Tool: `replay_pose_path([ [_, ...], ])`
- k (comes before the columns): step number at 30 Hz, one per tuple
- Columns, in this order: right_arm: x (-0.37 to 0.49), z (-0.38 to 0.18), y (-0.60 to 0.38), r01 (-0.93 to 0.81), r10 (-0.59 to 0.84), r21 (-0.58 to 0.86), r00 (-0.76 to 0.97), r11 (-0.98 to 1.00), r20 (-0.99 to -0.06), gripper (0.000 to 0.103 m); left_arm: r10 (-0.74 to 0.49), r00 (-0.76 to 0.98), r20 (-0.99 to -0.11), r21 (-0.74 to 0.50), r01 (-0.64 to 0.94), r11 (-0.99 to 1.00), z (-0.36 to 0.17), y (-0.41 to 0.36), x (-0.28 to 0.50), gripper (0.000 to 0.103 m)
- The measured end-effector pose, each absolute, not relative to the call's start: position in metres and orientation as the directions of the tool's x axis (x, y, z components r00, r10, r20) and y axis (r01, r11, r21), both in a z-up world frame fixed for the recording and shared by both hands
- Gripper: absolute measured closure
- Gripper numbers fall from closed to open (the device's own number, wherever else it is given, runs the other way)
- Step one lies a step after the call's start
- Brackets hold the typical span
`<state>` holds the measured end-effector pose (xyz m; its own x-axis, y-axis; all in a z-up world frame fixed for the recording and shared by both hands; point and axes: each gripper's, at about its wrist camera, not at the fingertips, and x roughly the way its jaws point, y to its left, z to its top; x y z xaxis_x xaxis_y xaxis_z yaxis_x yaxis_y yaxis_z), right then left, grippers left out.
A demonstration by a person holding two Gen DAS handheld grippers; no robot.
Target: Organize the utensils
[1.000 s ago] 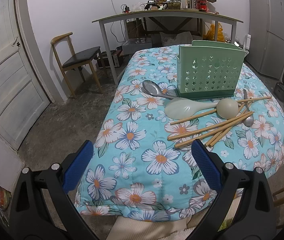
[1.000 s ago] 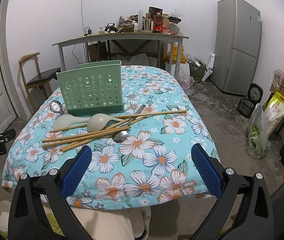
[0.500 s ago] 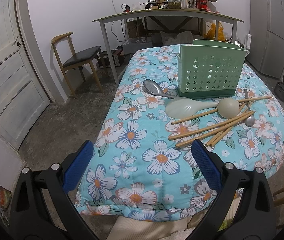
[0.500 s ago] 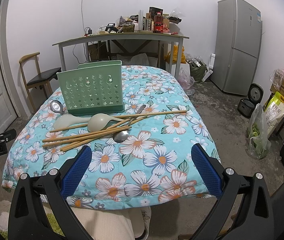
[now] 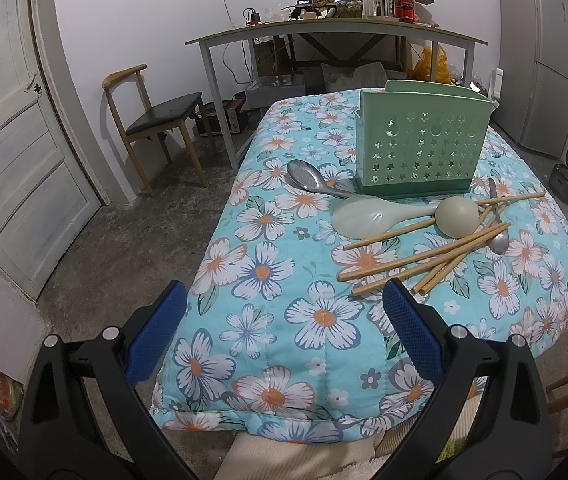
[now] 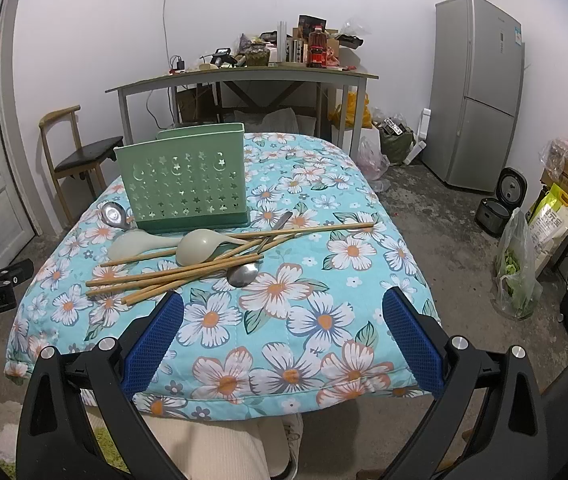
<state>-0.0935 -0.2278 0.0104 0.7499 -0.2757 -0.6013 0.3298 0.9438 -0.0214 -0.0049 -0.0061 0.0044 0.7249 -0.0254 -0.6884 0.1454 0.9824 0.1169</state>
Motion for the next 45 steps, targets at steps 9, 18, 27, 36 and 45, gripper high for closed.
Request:
replay_pose_path([
  [9, -0.094, 0.011, -0.228, 0.329, -0.274, -0.017, 0.754, 0.944, -0.598, 0.006, -0.025, 0.725, -0.688, 0.118, 0.146, 0.982, 0.005, -0.006, -0.005, 0.008],
  [18, -0.094, 0.012, -0.227, 0.326, -0.272, -0.017, 0.755, 0.945, -0.597, 0.006, -0.026, 0.725, -0.688, 0.117, 0.146, 0.982, 0.005, -0.006, -0.005, 0.008],
  [27, -0.087, 0.012, -0.227, 0.311, -0.251, -0.005, 0.757, 0.951, -0.604, 0.006, -0.006, 0.719, -0.695, 0.120, 0.124, 0.985, 0.007, 0.003, 0.008, 0.008],
  [36, -0.060, 0.006, -0.219, 0.243, -0.184, 0.009, 0.761, 0.970, -0.622, 0.006, -0.044, 0.665, -0.745, 0.089, 0.165, 0.982, -0.004, 0.018, 0.053, 0.008],
  [45, -0.020, -0.005, -0.201, 0.136, -0.070, 0.061, 0.787, 0.989, -0.613, 0.006, -0.330, 0.626, -0.707, -0.229, 0.238, 0.944, -0.016, 0.048, 0.118, 0.008],
])
